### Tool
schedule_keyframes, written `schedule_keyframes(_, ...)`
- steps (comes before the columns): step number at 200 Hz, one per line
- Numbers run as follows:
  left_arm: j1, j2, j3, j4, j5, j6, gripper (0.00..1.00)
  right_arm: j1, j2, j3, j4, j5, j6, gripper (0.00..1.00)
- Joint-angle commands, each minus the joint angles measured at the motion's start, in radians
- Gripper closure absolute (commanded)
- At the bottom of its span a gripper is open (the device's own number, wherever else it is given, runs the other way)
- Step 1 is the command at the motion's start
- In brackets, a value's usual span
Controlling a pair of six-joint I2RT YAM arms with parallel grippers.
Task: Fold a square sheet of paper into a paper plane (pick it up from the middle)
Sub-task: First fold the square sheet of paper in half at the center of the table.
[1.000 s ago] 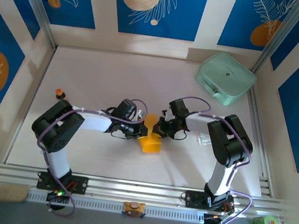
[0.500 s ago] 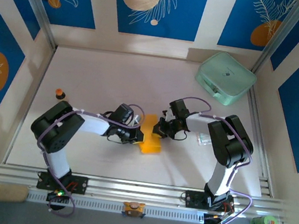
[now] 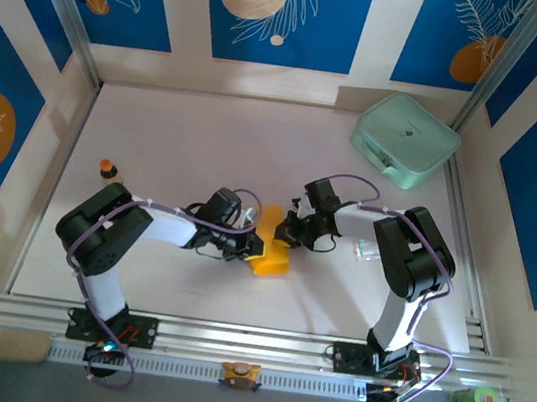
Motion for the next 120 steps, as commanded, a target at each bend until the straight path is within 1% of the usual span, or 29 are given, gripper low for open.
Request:
schedule_keyframes(1,-0.009,0.01,-0.03,-0.068,0.001,0.024,0.93,-0.007,0.041,-0.061,-0.14,0.123,0.016,1.0)
schedule_keyframes(27,-0.015,-0.002,-0.052,-0.128,-0.004,0.07,0.93,-0.007,0.039,-0.063,-0.139,0.124,0.018,1.0)
schedule_keyframes(42,-0.025,-0.016,-0.062,-0.163,0.01,0.098,0.93,-0.008,0.037,-0.064,-0.14,0.126,0.018,1.0)
schedule_keyframes(63,-0.048,-0.056,-0.07,-0.228,-0.017,0.136,0.93,-0.007,0.036,-0.066,-0.14,0.126,0.018,1.0)
schedule_keyframes(99,-0.065,-0.136,-0.049,-0.214,-0.044,0.116,0.92,-0.006,0.033,-0.065,-0.142,0.128,0.02,1.0)
schedule_keyframes(120,-0.066,-0.159,-0.031,-0.192,-0.073,0.1,0.91,-0.006,0.03,-0.065,-0.144,0.129,0.019,1.0)
